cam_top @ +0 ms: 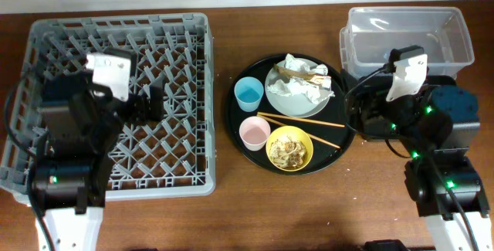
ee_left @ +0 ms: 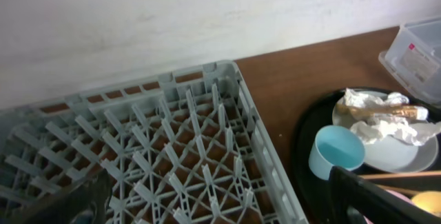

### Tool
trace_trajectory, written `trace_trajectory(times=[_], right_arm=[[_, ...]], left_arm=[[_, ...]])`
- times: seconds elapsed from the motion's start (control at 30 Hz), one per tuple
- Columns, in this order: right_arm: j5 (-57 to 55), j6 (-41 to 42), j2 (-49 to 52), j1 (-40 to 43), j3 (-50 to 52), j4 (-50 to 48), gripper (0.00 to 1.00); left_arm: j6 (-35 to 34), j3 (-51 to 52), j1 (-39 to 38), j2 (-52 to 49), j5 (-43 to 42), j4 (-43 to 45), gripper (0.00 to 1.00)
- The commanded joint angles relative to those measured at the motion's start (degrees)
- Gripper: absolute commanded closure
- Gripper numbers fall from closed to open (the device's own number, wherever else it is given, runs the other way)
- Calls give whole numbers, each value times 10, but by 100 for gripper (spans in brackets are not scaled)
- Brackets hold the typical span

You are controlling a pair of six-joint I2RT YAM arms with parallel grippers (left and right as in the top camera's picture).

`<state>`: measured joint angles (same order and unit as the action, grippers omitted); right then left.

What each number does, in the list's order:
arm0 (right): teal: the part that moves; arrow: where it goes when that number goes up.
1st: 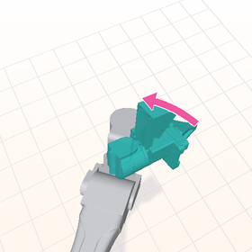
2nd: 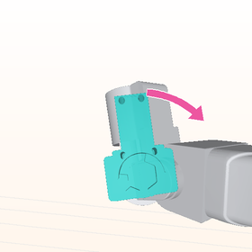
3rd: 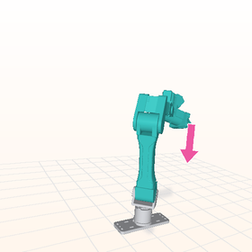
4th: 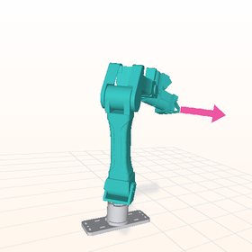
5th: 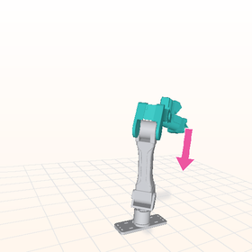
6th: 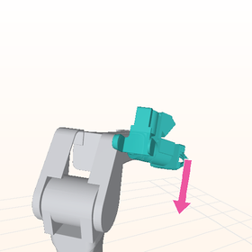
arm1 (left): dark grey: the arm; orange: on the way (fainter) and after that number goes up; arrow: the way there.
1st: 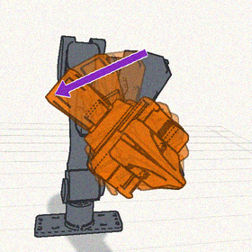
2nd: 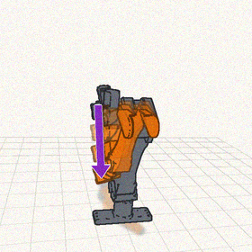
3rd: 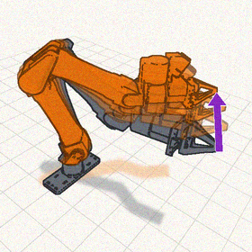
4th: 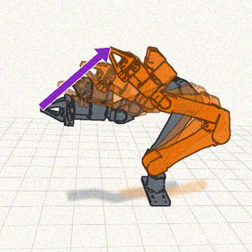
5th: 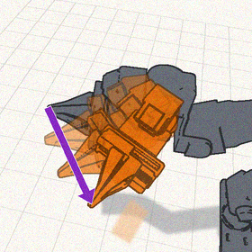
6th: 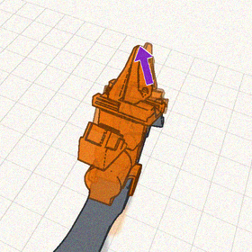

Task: Sort waste into correct bins and load items into the dishwasher rack
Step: 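Raise both grippers from the rest pose toward the table, then grasp the crumpled tissue and wooden stick on the white plate with right gripper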

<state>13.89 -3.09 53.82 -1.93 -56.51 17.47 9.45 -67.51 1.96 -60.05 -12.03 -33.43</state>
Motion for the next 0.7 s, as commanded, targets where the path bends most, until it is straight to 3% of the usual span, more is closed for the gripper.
trace_trajectory(times=[0.0,0.1,0.13,0.27,0.43,0.67], right_arm=[[32,-2,24,-3,-63,42,2],[89,-12,96,-3,-161,135,1],[115,-13,172,-3,-245,223,2],[114,-149,385,-23,-461,435,2],[111,-150,512,-22,-469,350,2],[110,-312,600,-23,-468,311,1]], left_arm=[[4,-84,2,-50,-37,-34,1],[12,-196,2,-112,-37,-114,1],[22,-228,2,-134,-37,-142,1],[31,-262,2,-213,-2,-154,1],[31,-262,2,-271,-2,-156,1],[31,-262,2,-283,-2,-155,1]])
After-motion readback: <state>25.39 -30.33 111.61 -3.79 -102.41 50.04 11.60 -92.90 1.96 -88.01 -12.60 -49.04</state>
